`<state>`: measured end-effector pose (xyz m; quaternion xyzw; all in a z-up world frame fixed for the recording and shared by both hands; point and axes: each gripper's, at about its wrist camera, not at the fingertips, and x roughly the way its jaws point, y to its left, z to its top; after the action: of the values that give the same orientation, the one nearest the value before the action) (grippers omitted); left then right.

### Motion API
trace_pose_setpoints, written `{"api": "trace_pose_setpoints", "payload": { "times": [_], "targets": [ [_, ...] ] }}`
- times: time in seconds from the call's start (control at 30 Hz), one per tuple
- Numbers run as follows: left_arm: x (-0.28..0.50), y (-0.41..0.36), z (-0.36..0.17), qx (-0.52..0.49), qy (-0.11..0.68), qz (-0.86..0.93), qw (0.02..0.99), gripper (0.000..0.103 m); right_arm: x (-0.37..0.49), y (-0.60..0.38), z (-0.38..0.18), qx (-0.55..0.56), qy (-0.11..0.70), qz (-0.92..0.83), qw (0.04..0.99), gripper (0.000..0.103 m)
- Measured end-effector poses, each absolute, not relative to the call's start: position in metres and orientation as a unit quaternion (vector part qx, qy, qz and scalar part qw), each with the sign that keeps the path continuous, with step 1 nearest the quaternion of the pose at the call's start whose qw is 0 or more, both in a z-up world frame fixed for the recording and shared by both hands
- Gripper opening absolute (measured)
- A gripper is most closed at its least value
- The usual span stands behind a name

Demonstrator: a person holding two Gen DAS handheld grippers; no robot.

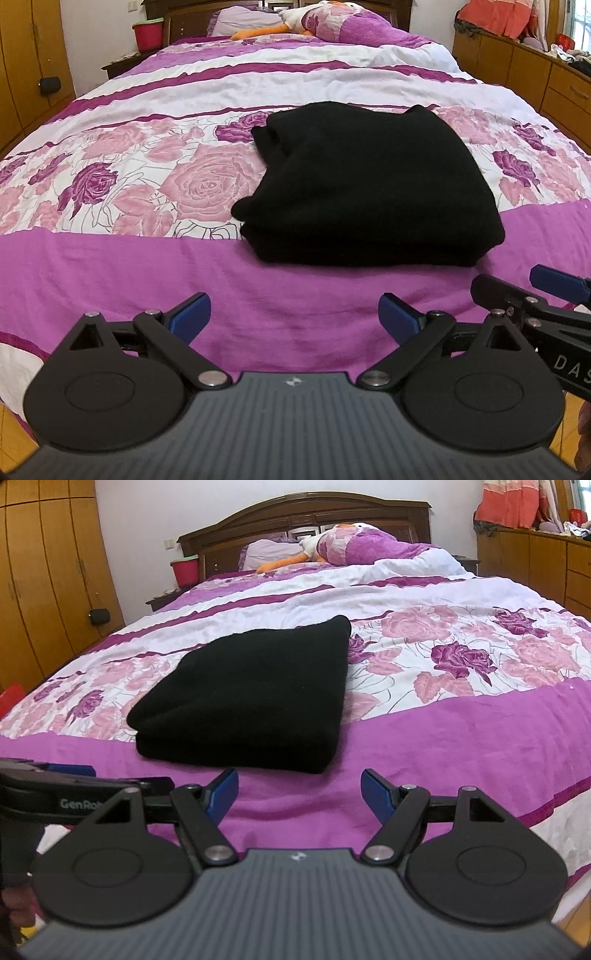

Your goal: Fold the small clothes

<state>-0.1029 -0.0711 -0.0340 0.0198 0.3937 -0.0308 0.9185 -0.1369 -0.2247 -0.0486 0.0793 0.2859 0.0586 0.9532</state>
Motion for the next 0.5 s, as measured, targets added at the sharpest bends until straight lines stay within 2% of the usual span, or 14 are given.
{"api": "trace_pose_setpoints", "payload": {
  "times": [0.5],
  "targets": [
    [-0.1017, -0.0722, -0.033, 0.026, 0.397, -0.031, 0.917, 0.099, -0.1363, -0.2256, -0.047, 0.086, 0.285, 0.057, 0.953, 0.075]
  ]
}}
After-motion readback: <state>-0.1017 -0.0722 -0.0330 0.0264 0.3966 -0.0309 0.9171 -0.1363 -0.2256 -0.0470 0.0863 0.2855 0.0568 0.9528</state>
